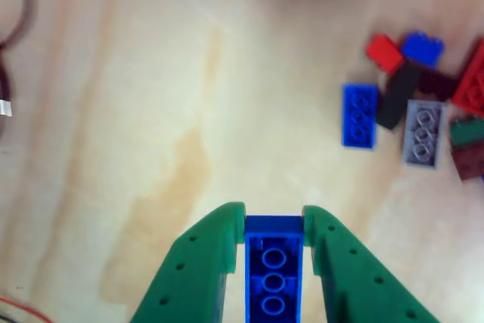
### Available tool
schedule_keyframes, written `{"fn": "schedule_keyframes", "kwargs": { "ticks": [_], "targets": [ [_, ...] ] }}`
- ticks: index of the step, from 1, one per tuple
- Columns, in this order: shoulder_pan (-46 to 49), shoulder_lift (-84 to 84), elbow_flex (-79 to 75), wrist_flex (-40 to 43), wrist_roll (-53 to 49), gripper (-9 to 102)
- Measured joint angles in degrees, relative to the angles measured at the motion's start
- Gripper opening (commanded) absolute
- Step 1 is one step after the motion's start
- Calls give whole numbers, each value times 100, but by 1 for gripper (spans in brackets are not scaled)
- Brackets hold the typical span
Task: Put all lego bricks in the bin.
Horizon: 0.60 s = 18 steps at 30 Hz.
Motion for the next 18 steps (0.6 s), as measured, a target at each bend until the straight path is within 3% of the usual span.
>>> {"fn": "schedule_keyframes", "kwargs": {
  "ticks": [3,8,10,12,18],
  "targets": [
    [1204,369,536,-316,-861,0],
    [3296,-97,1151,-2118,-2391,0],
    [3630,-431,1160,-2681,-2812,8],
    [3744,-703,1151,-3041,-3155,33],
    [3621,-800,1151,-3366,-3709,35]
  ]
}}
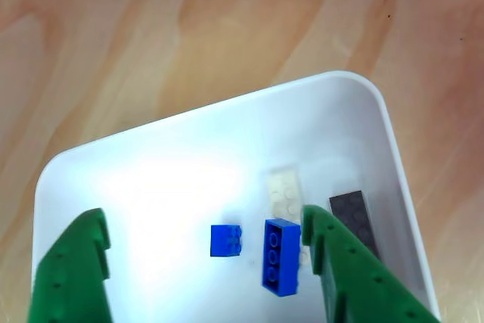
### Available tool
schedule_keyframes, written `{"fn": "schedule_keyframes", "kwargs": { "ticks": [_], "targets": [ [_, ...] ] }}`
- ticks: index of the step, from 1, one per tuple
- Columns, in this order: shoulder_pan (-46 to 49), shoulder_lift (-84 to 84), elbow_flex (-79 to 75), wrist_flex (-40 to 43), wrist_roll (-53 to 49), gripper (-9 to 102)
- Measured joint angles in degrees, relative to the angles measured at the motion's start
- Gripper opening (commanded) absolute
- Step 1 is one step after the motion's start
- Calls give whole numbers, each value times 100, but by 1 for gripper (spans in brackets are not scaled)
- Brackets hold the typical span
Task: Put all lego bricks in the bin.
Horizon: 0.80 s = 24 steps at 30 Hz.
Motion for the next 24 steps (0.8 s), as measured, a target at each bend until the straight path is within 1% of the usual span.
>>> {"fn": "schedule_keyframes", "kwargs": {
  "ticks": [3,5,10,13,16,20,24],
  "targets": [
    [-123,97,-70,185,176,34],
    [-519,352,-255,694,589,33],
    [-2531,633,-791,2813,1890,31],
    [-3463,387,-905,3437,2461,30],
    [-3902,44,-1081,3586,2883,29],
    [-4430,-1459,-1292,3516,3217,25],
    [-4298,-2443,-1301,3366,2830,23]
  ]
}}
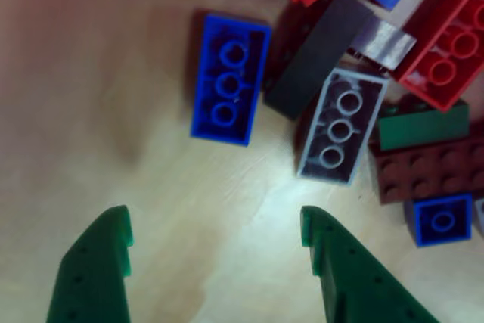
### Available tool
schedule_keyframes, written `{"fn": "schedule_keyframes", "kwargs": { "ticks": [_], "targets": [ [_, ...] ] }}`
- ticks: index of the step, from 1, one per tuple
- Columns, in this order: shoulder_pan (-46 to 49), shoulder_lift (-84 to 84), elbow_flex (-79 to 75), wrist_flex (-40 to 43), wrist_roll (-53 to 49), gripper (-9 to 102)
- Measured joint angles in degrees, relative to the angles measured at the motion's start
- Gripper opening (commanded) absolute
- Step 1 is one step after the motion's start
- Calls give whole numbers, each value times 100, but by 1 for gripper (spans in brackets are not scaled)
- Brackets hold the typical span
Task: Put all lego bricks in the bin.
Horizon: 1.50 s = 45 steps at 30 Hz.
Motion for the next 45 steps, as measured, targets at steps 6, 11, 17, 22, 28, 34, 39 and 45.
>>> {"fn": "schedule_keyframes", "kwargs": {
  "ticks": [6,11,17,22,28,34,39,45],
  "targets": [
    [501,-290,-79,-325,-615,22],
    [879,-299,-105,-483,-1169,18],
    [1072,-290,-62,-633,-1582,0],
    [1037,53,369,-738,-1318,0],
    [475,1644,422,-70,-879,0],
    [1072,3568,-545,923,-1503,0],
    [2689,3542,-659,404,-2065,0],
    [4535,1749,-659,-932,-2470,15]
  ]
}}
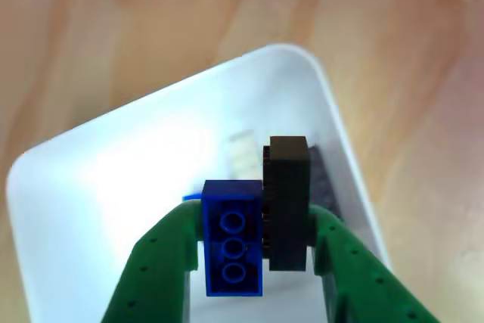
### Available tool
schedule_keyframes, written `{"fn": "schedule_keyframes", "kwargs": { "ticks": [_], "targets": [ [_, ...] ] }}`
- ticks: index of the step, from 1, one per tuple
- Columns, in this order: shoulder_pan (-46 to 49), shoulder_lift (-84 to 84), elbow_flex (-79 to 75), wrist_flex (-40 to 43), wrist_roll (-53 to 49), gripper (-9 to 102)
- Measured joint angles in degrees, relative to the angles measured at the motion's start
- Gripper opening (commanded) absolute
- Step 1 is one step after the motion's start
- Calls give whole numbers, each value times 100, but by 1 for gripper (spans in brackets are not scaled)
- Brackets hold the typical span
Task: Put all lego bricks in the bin.
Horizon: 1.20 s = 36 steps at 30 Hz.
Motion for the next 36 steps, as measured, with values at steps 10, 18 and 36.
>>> {"fn": "schedule_keyframes", "kwargs": {
  "ticks": [10,18,36],
  "targets": [
    [-563,-167,-88,123,-308,44],
    [-3261,2303,1072,1758,-457,38],
    [-2241,1942,4289,220,-1688,55]
  ]
}}
